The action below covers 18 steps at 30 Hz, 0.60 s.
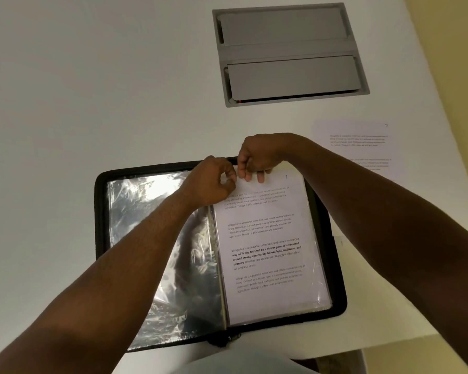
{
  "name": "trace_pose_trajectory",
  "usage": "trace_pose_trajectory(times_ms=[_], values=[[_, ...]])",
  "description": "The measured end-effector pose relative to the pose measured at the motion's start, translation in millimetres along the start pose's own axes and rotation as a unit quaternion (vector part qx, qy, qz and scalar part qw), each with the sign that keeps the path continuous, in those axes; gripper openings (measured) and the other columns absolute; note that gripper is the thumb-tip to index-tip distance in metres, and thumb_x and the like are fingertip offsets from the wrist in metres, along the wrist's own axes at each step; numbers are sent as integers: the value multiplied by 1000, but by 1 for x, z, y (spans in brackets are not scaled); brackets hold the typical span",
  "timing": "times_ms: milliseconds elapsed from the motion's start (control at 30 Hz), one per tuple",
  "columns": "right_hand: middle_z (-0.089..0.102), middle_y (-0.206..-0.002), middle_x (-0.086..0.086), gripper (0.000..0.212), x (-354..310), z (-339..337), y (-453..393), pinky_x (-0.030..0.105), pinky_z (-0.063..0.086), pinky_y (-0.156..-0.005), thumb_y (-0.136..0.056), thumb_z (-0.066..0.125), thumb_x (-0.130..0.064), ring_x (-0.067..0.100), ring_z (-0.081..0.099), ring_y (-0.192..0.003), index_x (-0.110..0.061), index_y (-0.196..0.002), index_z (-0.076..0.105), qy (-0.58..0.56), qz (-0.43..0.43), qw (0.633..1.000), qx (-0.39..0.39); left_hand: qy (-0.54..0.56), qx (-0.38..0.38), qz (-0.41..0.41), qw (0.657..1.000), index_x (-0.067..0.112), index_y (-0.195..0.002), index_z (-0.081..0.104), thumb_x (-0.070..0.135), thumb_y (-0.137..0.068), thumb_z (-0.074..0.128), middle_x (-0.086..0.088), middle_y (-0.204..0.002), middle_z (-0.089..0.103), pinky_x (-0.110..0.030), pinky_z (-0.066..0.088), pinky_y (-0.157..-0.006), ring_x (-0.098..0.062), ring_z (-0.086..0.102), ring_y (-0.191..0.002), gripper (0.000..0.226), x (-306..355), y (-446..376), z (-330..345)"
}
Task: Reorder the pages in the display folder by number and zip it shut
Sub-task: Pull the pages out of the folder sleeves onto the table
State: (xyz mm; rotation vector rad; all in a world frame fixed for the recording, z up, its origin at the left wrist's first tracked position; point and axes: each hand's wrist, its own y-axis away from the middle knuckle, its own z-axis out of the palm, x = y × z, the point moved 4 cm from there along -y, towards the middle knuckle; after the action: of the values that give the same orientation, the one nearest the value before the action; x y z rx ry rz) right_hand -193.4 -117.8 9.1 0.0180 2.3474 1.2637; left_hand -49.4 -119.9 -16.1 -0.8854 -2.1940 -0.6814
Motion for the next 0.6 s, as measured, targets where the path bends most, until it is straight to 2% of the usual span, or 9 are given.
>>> trace_pose_trajectory(times_ms=[67, 133, 167, 233, 333, 500, 600], values=[[71, -85, 1, 24, 3, 5, -3, 24, 56, -66, -92, 53, -2, 13, 71, -66, -14, -102, 71, 67, 30, 997, 3, 5, -8, -8, 1000, 13, -83, 68, 7, -80, 63, 17, -71, 56, -4, 35, -58, -4, 52, -64, 8, -2, 1, 1], [68, -80, 0, 24, 8, 7, -6, 28, 57, -78, -92, 55, -5, 16, 72, -72, -18, -106, 69, 107, 46, 993, 28, 4, -20, -2, 1000, 13, -83, 66, 7, -80, 63, 14, -75, 61, -5, 37, -59, -11, 58, -67, 8, -1, 2, 4], [68, -82, -1, 23, 9, 8, -8, 28, 56, -79, -92, 57, -6, 15, 71, -72, -18, -108, 68, 119, 48, 991, 35, 2, -22, 1, 1000, 13, -83, 65, 7, -80, 63, 11, -77, 63, -9, 39, -60, -13, 59, -69, 7, -2, 2, 5], [71, -89, 2, 21, 10, 10, -12, 26, 54, -73, -89, 64, -11, 11, 68, -65, -16, -109, 68, 154, 48, 986, 42, 1, -19, 1, 1000, 13, -82, 65, 7, -79, 62, 6, -79, 65, -17, 43, -63, -14, 60, -71, 7, -2, 2, 6], [67, -79, 1, 23, 13, 13, -15, 27, 53, -69, -81, 75, -20, 14, 66, -69, -12, -101, 66, 210, 64, 974, 54, 2, -19, 3, 1000, 13, -79, 63, 9, -77, 60, 3, -77, 66, -25, 48, -65, -15, 60, -71, 5, -3, 3, 6], [53, -72, 0, 36, 24, 17, -16, 33, 50, -77, -79, 77, -31, 18, 56, -75, -8, -101, 60, 202, 107, 973, 40, 14, -19, 1, 1000, 9, -80, 63, 12, -76, 57, -3, -77, 66, -21, 44, -64, -17, 60, -72, 7, -2, 4, 6], [50, -78, 0, 53, 26, 17, -13, 34, 48, -78, -75, 81, -36, 19, 53, -82, -9, -115, 58, 222, 120, 967, 43, 23, -20, -1, 1000, 10, -80, 63, 21, -72, 52, -1, -77, 66, -22, 46, -64, -15, 59, -71, 18, -2, 4, 5]])
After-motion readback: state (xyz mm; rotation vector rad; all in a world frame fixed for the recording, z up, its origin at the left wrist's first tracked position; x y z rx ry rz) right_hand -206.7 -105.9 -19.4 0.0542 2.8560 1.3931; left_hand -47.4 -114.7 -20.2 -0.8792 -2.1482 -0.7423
